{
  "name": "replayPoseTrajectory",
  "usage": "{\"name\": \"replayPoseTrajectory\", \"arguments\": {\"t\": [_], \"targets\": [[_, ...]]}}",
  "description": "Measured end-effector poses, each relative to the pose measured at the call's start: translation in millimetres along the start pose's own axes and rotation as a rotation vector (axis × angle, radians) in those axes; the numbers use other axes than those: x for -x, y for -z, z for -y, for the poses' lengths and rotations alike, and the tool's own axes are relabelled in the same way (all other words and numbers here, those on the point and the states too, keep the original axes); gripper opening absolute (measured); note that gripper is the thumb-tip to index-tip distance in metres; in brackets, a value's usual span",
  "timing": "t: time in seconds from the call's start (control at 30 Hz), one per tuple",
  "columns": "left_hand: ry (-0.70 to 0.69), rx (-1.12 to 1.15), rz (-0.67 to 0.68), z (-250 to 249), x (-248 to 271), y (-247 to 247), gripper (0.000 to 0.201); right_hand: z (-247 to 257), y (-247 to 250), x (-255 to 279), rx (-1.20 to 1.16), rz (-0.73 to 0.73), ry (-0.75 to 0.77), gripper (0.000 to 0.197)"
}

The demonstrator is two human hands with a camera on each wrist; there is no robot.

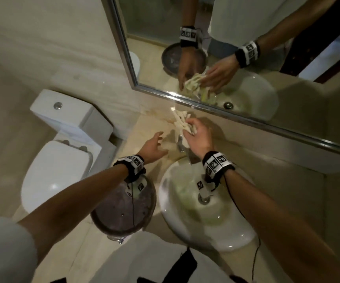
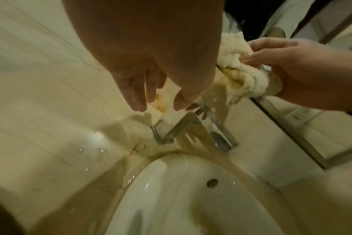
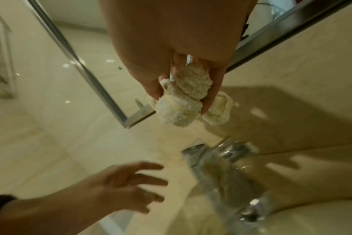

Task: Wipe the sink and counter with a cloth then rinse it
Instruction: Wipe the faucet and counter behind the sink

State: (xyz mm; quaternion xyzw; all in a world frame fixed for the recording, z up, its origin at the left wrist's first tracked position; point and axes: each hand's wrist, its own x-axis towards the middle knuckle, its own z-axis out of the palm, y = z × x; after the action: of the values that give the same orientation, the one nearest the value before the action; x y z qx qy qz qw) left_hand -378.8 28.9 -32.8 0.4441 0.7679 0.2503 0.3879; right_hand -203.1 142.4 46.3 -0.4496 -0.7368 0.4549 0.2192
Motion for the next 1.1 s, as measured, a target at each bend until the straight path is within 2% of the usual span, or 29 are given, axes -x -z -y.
{"name": "replayPoseTrajectory", "arguments": {"t": [0.1, 0.2, 0.27, 0.33, 0.47, 0.57, 0.63, 0.83, 0.9, 1.03, 1.1], "targets": [[0.049, 0.088, -0.053, 3, 16, 20, 0.118, 10, -46, 11, -0.078, 0.079, -0.060, 0.029], [0.005, 0.131, -0.051, 12, 33, 25, 0.135, 8, -86, 23, -0.130, 0.095, -0.140, 0.028], [-0.016, 0.150, -0.045, 20, 42, 22, 0.135, 0, -109, 30, -0.078, 0.102, -0.174, 0.026], [-0.020, 0.126, -0.040, 25, 53, 18, 0.124, -11, -125, 37, -0.060, 0.121, -0.174, 0.026], [0.079, 0.042, -0.026, 44, 68, 6, 0.129, -41, -139, 46, 0.041, 0.203, -0.064, 0.019], [0.013, 0.007, -0.018, 44, 70, -6, 0.113, -71, -142, 50, 0.173, 0.273, 0.024, 0.006], [0.042, -0.039, -0.013, 41, 65, -14, 0.109, -89, -140, 54, 0.277, 0.308, 0.059, 0.006], [0.090, -0.100, 0.106, 34, 42, -44, 0.059, -101, -111, 69, 0.506, 0.384, 0.195, 0.031], [0.055, -0.111, 0.109, 27, 38, -56, 0.053, -106, -96, 74, 0.571, 0.369, 0.210, 0.038], [-0.013, -0.182, 0.126, 9, 29, -81, 0.041, -133, -62, 88, 0.611, 0.300, 0.133, 0.052], [-0.053, -0.229, 0.133, 1, 24, -89, 0.045, -137, -52, 88, 0.576, 0.262, 0.013, 0.050]]}}
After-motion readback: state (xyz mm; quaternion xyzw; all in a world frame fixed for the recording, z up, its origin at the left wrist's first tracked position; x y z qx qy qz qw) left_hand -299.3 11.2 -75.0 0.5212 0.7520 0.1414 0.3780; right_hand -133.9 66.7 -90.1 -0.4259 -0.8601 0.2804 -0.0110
